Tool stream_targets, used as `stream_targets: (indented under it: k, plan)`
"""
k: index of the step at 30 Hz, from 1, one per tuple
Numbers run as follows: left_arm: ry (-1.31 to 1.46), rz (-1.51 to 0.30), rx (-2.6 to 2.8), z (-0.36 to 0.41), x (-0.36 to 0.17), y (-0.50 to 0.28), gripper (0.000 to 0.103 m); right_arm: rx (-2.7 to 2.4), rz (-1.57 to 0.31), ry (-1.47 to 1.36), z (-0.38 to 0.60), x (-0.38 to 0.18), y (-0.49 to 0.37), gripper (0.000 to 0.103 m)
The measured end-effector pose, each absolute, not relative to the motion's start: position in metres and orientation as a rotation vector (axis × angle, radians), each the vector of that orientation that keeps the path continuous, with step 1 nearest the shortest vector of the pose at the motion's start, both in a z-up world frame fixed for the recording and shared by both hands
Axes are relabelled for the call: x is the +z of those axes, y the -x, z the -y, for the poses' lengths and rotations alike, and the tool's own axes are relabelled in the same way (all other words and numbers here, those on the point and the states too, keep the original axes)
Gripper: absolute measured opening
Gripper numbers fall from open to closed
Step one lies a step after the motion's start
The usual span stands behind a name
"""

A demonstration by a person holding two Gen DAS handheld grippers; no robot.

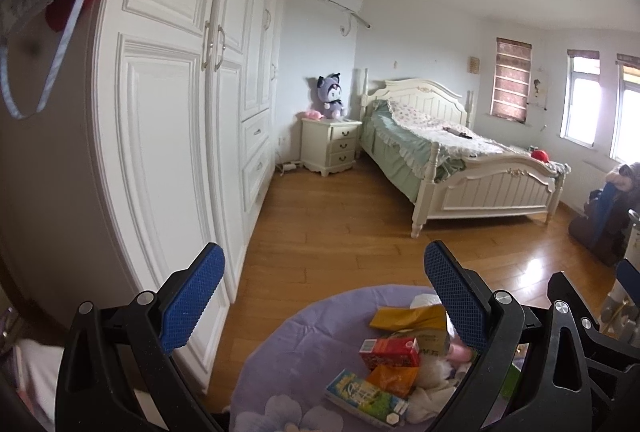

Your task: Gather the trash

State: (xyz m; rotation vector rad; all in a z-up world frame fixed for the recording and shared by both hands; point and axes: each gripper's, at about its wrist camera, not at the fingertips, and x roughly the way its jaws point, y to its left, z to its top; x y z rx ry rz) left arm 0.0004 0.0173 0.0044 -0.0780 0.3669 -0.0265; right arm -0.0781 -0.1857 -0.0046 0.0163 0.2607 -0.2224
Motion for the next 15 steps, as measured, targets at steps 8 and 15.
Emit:
stream_targets:
  k: [8,15]
  plan:
    - [0.093,-0.379,0.017,-0.020,0.002,-0.011,0.098,-0.222,-0.264,-0.014,0.187,-0.005,0.077,0.098]
    - [0.046,-0.362,0.062,-0.014,0.001,-0.011,0.098,-0.220,-0.276,-0.002,0.186,-0.002,0.076,0.098]
